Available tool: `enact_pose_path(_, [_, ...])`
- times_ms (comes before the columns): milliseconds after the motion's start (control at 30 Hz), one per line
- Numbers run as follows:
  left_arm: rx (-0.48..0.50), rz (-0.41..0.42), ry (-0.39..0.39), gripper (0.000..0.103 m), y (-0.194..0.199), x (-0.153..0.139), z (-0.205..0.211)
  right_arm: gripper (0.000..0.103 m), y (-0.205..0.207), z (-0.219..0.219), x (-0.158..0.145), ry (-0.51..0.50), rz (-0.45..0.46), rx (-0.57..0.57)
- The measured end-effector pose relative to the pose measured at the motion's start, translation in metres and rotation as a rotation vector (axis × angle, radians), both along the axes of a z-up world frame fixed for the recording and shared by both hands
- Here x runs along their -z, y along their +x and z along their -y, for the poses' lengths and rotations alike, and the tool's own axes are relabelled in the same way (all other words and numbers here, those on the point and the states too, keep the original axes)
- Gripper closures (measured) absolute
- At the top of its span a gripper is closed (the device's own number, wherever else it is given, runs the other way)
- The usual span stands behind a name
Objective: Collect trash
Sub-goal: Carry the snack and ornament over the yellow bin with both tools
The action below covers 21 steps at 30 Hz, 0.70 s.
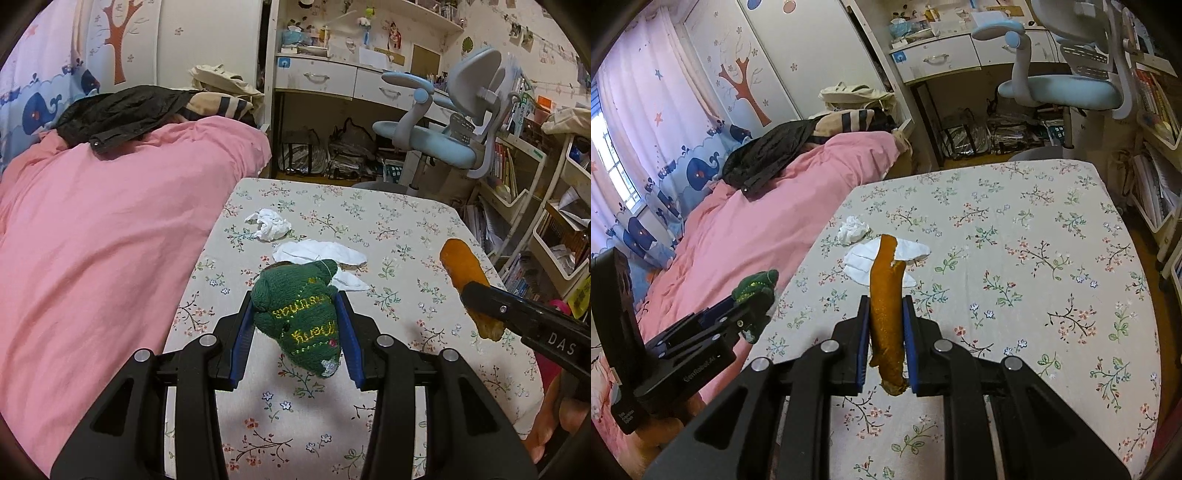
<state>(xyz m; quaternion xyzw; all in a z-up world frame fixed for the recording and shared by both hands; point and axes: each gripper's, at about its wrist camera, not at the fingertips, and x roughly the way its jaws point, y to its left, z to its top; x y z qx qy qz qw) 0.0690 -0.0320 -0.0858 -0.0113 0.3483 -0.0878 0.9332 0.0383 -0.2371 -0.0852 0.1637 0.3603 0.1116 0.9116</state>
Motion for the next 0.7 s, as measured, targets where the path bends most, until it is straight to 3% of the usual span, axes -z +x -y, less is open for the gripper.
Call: enact_pose_path(700, [-0.012, 0.027, -0.020, 0.062, -0.052, -0.015, -0.007, 0.085, -0.053, -0.007, -0.023, -0.014, 0.075, -0.007])
